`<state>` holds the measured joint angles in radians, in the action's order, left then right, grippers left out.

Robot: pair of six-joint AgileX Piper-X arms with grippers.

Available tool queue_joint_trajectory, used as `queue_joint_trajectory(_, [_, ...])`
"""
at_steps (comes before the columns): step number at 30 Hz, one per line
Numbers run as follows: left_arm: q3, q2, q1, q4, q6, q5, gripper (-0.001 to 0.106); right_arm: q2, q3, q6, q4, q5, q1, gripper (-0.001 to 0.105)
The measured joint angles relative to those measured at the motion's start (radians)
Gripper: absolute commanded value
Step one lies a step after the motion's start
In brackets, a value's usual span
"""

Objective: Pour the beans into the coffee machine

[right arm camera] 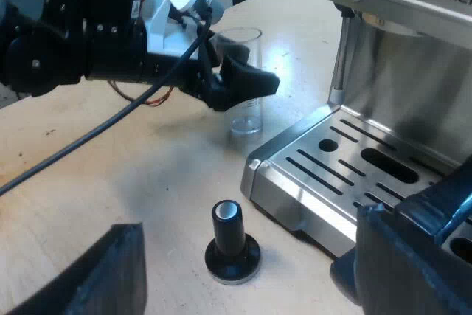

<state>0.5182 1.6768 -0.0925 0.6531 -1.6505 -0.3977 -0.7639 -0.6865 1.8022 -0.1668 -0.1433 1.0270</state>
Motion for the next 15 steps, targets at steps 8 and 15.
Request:
queue_joint_trajectory(8, [-0.007,0.004,0.000,-0.011,0.000,0.000,0.074,0.000,0.000,0.000,0.000,-0.002,0.000,0.062])
queue_joint_trajectory(15, [-0.007,0.004,0.000,-0.007,-0.007,0.000,0.074,0.000,0.000,0.000,0.000,-0.005,0.000,0.062])
